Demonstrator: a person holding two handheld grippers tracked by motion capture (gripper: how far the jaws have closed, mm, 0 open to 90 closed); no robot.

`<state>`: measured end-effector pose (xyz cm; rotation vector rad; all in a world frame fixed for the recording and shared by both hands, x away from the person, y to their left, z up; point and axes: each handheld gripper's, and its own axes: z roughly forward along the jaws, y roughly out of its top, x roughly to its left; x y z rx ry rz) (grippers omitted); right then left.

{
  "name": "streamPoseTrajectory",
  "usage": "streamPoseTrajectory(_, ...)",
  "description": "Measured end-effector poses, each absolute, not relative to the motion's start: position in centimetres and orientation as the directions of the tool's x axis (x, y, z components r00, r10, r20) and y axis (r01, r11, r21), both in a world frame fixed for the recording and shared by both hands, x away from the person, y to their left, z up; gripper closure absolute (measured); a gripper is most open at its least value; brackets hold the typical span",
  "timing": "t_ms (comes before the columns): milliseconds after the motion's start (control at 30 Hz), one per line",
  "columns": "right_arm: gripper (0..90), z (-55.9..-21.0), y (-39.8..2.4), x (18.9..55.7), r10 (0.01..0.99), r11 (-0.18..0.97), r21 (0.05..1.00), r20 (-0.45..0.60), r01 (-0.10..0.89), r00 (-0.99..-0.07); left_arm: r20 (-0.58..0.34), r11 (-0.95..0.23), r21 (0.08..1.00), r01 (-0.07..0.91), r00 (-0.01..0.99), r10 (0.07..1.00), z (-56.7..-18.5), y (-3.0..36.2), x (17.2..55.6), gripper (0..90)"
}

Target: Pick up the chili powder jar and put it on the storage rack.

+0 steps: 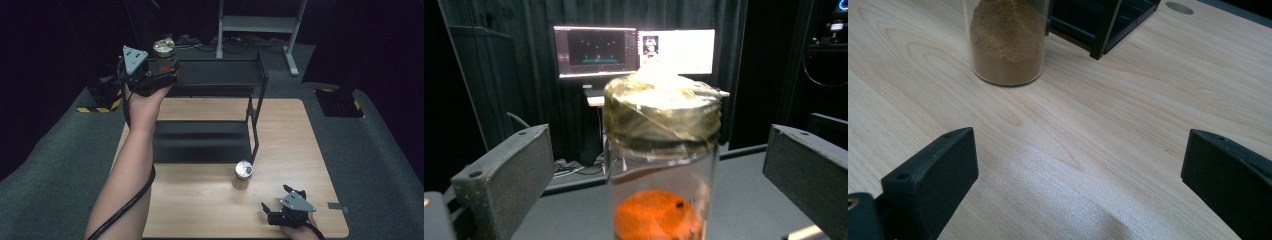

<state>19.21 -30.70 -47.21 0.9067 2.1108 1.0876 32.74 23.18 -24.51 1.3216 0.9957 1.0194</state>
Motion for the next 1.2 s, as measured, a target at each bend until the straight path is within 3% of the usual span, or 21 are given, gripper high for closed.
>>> streamPoseTrajectory(433,0.9,-47.2,-30.6,19.2,0.779,0.441,0.847,-0.198,0.297,-0.595,0.057,-0.040,0.997,-0.066,0.273,0.960,-26.1,23.6,29.3,0.4)
streamPoseTrajectory(1200,0.6,-47.2,-30.5,19.2,0.772,0.454,0.843,-0.210,0.289,-0.599,0.069,-0.051,0.996,-0.069,0.277,0.959,-28.7,23.6,23.0,0.4)
